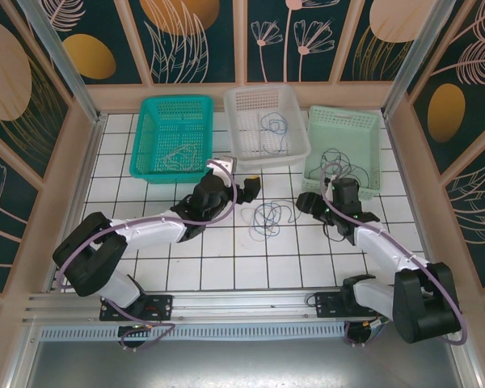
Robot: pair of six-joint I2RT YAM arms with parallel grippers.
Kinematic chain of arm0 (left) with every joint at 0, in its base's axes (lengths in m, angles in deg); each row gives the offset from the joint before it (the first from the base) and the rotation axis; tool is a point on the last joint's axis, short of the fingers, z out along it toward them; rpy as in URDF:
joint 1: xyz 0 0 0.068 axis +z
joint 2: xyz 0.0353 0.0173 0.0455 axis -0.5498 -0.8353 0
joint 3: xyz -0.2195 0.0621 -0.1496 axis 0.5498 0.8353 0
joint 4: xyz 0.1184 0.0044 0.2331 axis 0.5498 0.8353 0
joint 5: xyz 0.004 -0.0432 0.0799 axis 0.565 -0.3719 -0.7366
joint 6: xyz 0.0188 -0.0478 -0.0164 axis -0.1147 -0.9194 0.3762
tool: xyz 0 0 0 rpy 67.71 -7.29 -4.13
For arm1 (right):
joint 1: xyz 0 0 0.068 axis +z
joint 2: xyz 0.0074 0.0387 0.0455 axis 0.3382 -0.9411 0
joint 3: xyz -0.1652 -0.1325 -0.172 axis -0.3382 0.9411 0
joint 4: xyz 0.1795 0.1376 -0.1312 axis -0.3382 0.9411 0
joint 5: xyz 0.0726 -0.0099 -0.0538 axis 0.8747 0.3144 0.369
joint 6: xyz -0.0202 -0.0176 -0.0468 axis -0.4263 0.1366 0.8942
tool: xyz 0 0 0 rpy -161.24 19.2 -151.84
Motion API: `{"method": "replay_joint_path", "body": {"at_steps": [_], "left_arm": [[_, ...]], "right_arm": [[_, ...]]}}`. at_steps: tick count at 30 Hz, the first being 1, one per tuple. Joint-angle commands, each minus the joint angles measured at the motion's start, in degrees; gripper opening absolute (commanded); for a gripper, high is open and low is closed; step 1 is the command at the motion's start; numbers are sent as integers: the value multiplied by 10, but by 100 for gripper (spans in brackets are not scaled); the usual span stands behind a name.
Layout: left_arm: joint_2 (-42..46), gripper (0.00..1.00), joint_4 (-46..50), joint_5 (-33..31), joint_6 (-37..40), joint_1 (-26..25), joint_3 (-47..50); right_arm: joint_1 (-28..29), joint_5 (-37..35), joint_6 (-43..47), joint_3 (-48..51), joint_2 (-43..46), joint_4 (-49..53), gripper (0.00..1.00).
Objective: Untangle the cables
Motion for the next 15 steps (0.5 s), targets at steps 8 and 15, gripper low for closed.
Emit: {"method": "replay_joint_path", "body": {"at_steps": [8, 15], "left_arm": [[3, 99, -77, 21, -57, 3, 29], [-2, 99, -74, 30, -62, 3, 29]], "right_arm": [[53, 13, -53, 16, -37, -54, 65], [66, 1, -53, 7, -101, -92, 39]]}}
